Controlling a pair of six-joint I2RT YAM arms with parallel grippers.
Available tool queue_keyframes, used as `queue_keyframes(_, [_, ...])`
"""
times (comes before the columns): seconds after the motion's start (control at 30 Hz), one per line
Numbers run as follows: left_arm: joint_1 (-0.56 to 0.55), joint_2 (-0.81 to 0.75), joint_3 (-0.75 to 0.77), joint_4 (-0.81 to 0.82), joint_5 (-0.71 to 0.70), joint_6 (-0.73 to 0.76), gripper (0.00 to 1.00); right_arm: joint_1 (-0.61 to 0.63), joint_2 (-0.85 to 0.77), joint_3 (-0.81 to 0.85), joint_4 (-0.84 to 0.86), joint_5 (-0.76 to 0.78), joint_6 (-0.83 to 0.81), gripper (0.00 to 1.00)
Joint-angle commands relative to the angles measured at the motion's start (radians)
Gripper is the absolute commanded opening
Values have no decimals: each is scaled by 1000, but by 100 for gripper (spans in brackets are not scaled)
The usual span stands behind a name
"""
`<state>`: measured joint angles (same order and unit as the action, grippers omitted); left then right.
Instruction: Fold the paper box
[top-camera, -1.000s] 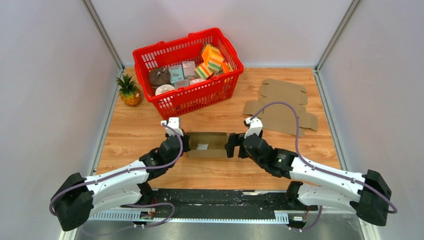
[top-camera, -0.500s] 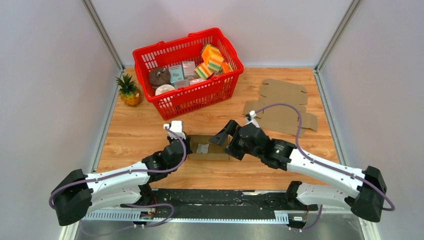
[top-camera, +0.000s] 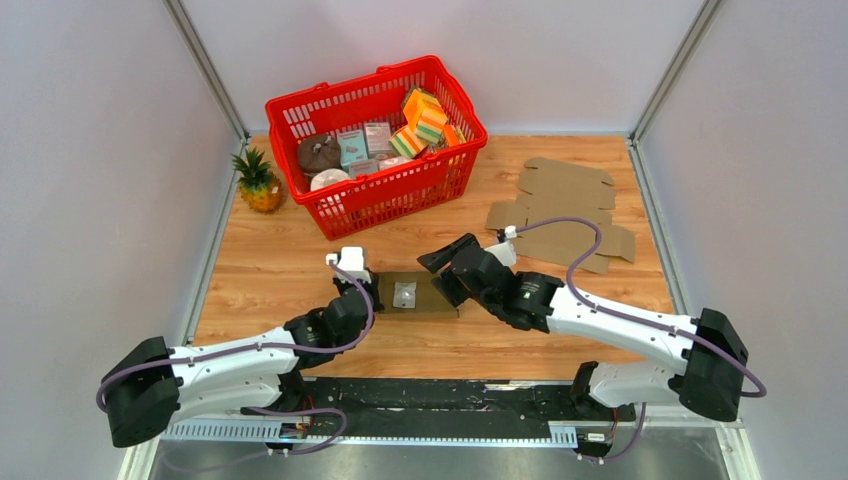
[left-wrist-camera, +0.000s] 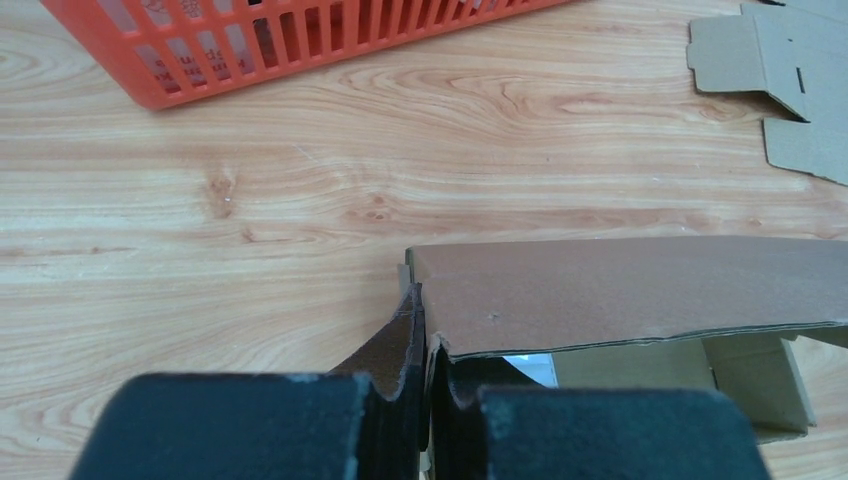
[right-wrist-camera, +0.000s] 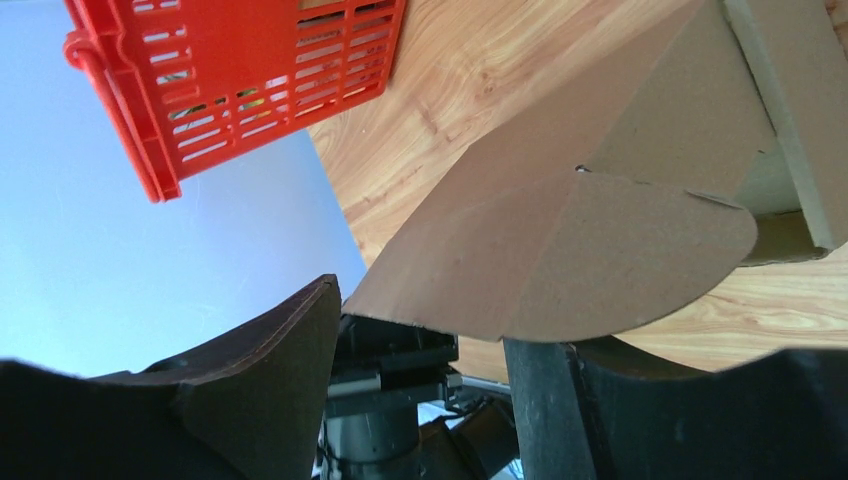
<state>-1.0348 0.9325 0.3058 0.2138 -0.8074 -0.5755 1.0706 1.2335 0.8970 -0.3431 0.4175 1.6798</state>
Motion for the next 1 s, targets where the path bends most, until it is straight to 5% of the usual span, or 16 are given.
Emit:
queue_keyframes(0.0, [-22,14,3,48,-62,12,0,-6,47,45,52,75,77,62])
queue_keyframes(0.23, [-39,6,-2,52,-78,14,1,-6,80,-4,131,24,112,37])
queue_keyframes(0.37, [-44,-37,-20,32,-65,-12,21,-6,75,-53,157,-2,113,29])
queue_keyframes(0.43, [-44,-109,-34,-14,-14,-35,37,-6,67,-88,179,-12,112,29])
queue_keyframes(0.57, [-44,-273,-16,-207,134,-93,50,-20,38,-141,190,-32,89,29])
queue_keyframes(0.7, [-44,-522,55,-576,276,-158,51,-43,11,-213,248,-71,57,31])
queue_keyframes(0.8, [-42,-656,104,-690,341,-169,51,-47,0,-243,257,-105,-2,38])
queue_keyframes(0.97, [-41,-550,229,-694,329,-130,50,-55,4,-297,300,-169,-90,49])
